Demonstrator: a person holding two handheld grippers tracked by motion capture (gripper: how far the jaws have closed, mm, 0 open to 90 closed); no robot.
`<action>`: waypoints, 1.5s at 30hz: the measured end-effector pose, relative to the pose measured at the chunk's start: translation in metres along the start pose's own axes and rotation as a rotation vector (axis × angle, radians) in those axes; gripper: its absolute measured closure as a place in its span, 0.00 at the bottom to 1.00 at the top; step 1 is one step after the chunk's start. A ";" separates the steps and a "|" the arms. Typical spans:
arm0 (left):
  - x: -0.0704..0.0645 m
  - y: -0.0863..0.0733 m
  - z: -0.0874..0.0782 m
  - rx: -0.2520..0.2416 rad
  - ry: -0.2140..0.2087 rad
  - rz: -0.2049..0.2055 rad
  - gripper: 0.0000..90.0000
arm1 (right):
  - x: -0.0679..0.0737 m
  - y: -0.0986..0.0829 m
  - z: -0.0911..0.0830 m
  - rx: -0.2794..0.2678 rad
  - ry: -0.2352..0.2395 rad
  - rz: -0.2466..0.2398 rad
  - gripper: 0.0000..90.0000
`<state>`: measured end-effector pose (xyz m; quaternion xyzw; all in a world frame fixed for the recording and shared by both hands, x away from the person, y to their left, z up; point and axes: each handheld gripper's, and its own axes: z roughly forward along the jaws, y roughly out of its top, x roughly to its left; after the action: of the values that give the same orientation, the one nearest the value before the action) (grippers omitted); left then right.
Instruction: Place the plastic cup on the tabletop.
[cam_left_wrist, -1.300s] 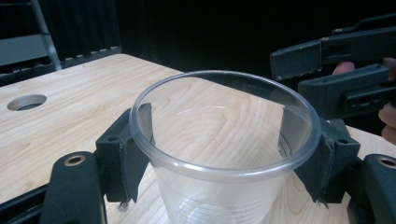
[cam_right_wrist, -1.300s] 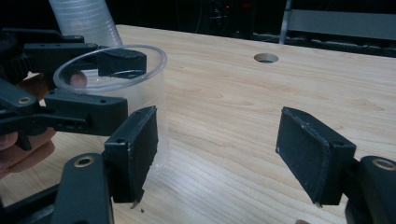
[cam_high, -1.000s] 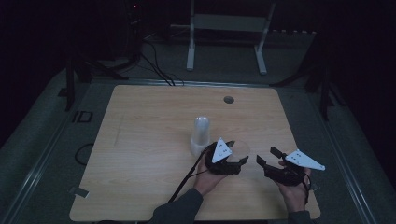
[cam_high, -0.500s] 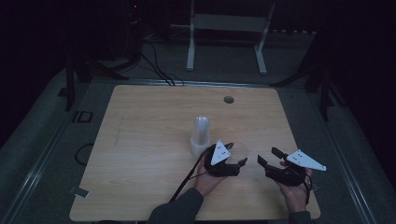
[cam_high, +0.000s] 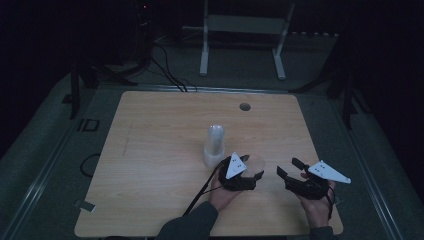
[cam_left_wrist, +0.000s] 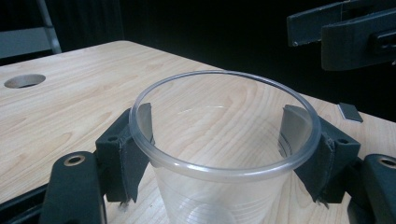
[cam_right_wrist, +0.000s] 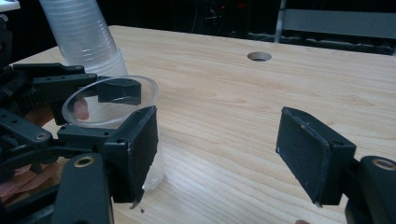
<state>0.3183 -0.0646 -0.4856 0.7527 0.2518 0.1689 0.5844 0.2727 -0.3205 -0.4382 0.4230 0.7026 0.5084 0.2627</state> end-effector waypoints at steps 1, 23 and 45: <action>0.000 -0.001 0.001 0.000 0.003 0.000 0.30 | 0.000 0.000 0.000 0.000 0.000 0.000 0.32; 0.000 -0.006 0.007 0.030 0.019 0.023 0.29 | 0.000 0.000 -0.001 -0.006 0.000 -0.002 0.32; 0.001 -0.008 0.012 0.085 -0.007 0.012 0.27 | 0.001 0.000 0.000 -0.006 -0.001 0.003 0.32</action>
<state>0.3248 -0.0720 -0.4962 0.7789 0.2525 0.1589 0.5516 0.2718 -0.3199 -0.4384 0.4233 0.7005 0.5106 0.2634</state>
